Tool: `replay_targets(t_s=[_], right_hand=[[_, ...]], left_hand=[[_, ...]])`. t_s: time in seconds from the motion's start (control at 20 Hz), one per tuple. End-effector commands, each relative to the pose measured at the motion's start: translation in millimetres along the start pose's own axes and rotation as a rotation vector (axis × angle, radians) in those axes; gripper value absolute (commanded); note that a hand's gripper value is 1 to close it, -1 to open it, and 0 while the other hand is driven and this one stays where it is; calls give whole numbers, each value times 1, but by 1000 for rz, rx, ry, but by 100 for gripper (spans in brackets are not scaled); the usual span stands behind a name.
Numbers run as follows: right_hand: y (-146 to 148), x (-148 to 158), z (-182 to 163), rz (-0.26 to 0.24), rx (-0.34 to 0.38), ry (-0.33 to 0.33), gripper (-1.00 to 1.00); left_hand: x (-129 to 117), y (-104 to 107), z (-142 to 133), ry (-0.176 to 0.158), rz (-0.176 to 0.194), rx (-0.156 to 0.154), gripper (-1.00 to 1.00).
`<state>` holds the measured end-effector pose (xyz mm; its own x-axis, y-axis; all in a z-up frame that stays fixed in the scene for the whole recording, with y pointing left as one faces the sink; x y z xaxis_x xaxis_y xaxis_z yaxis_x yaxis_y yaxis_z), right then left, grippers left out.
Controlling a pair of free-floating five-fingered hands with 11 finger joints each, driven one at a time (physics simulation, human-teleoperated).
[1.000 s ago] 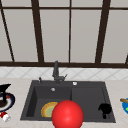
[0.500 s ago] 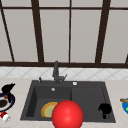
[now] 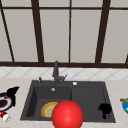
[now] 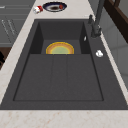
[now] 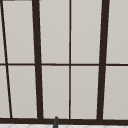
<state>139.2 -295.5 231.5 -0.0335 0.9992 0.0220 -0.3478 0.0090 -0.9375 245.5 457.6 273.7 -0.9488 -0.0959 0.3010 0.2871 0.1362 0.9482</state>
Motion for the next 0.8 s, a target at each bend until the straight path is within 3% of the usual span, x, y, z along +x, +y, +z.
replay_targets(t_s=[0.0, 0.15, 0.75], right_hand=[[0, 0, 0, 0, 0, 0, 0], [0, 0, 0, 0, 0, 0, 0], [0, 0, 0, 0, 0, 0, 0]], left_hand=[[14, -11, -16, 39, -26, -62, -100], [27, -20, -29, 39, -12, -65, -100], [79, -51, -90, 38, -16, -62, -100]])
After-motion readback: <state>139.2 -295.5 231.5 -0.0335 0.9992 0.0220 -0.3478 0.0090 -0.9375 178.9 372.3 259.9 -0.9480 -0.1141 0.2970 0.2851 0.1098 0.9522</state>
